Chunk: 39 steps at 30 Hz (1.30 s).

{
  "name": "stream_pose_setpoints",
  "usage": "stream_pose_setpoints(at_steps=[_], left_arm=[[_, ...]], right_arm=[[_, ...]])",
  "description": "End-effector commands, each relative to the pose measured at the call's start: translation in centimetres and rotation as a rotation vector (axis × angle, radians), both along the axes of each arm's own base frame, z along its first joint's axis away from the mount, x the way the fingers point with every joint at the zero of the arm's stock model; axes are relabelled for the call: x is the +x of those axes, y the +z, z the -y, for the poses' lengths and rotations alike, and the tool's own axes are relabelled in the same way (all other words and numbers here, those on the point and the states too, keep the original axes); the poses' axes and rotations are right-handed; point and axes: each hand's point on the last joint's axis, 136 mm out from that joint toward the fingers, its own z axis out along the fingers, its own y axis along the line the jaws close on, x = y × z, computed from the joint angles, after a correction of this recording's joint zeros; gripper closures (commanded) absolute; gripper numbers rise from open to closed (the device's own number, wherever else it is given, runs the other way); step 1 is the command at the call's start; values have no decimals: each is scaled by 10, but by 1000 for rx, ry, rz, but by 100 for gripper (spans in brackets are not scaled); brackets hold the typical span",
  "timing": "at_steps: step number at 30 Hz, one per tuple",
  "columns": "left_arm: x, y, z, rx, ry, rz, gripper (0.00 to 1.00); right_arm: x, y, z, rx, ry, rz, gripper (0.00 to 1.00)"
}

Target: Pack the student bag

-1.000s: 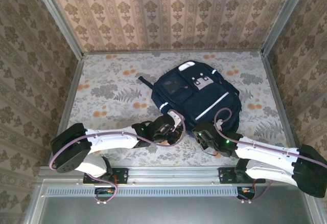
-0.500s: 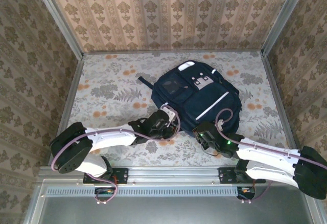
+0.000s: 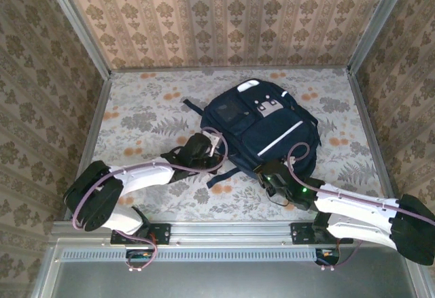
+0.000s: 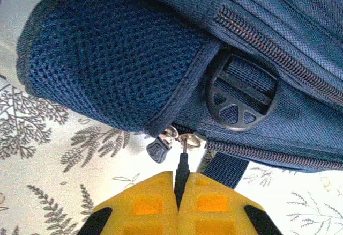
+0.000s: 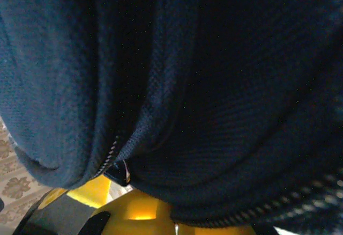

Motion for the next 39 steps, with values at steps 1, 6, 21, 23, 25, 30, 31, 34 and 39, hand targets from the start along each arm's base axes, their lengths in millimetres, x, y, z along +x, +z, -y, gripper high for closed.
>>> stream_pose_setpoints(at_steps=[1, 6, 21, 23, 25, 30, 31, 34, 39], left_arm=[[53, -8, -55, 117, 243, 58, 100], [64, 8, -61, 80, 282, 55, 67], [47, 136, -157, 34, 562, 365, 0], [48, 142, -168, 64, 599, 398, 0], [52, 149, -167, 105, 539, 491, 0], [76, 146, -183, 332, 443, 742, 0], [80, 138, -188, 389, 403, 776, 0], [97, 107, -234, 450, 502, 719, 0], [112, 44, -281, 306, 616, 561, 0]], right_arm=[[1, -13, 14, -113, 3, -4, 100], [9, -4, -19, -130, 144, 32, 99], [8, 45, -163, -310, 884, 354, 0], [13, 55, -139, -388, 883, 402, 0], [26, 82, -101, -477, 804, 467, 0], [72, 147, 19, -974, 422, 805, 0], [73, 158, 43, -1070, 323, 883, 0], [84, 158, 112, -1342, 142, 856, 0], [104, 104, 186, -1407, 52, 673, 0]])
